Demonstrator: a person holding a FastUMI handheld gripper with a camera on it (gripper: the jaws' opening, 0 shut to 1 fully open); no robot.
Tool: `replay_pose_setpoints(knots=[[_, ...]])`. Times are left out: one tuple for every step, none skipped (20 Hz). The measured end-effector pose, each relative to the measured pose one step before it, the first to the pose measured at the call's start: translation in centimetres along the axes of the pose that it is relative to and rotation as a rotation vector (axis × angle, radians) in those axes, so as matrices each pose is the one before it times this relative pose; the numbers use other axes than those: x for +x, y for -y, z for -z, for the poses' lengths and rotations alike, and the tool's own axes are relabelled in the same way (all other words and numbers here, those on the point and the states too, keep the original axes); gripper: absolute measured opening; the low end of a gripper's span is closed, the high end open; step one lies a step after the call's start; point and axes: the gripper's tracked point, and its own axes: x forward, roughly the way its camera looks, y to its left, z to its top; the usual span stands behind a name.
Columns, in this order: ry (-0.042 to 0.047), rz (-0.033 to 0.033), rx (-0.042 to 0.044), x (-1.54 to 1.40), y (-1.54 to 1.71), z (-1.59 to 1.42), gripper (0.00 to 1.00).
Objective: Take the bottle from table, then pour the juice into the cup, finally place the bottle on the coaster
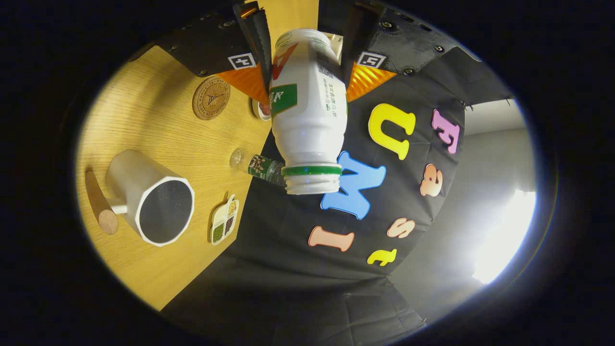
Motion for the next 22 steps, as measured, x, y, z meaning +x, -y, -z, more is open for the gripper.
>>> replay_pose_setpoints(knots=[[0.00084,-0.0019,0.02487,0.37,0.061,-0.291,0.61],[0.00083,-0.00369,0.02301,-0.136,0.058,-0.095,0.61],[0.00289,-0.0059,0.02155,-0.023,0.177,-0.151,0.61],[0.00384,-0.00447,0.01913,-0.44,0.24,-0.199,0.61],[0.00469,-0.00304,0.01645,-0.163,0.098,-0.209,0.61],[0.00713,-0.00238,0.01656,-0.087,0.013,-0.294,0.61],[0.00584,-0.00675,0.019,0.047,-0.028,-0.237,0.61],[0.00549,-0.009,0.01979,0.158,-0.001,-0.158,0.61],[0.0052,-0.00474,0.01806,0.288,0.043,-0.184,0.61],[0.00511,-0.0033,0.01271,-0.002,-0.025,-0.177,0.61],[0.00487,-0.00105,0.0096,0.005,0.047,-0.105,0.61],[0.00277,-0.00108,0.01035,-0.101,-0.146,-0.191,0.61],[0.0027,-0.00252,0.01346,0.171,-0.024,-0.097,0.61],[0.00344,-0.00387,0.01563,0.075,-0.259,-0.31,0.61],[0.00361,-0.00287,0.01494,0.112,-0.001,-0.173,0.61],[0.00576,-0.00194,0.01106,-0.086,0.026,-0.258,0.61],[0.00265,-0.00133,0.00987,0.082,0.009,-0.1,0.61],[0.00218,-0.00269,0.01075,-0.064,-0.039,0.041,0.61],[0.00228,-0.00302,0.01457,-0.011,-0.007,-0.014,0.61],[0.00298,-0.00332,0.01697,0.035,-0.229,-0.28,0.61],[0.00249,-0.00276,0.01883,0.105,-0.005,-0.023,0.61],[0.00288,-0.00088,0.01557,-0.08,-0.072,-0.082,0.61]])
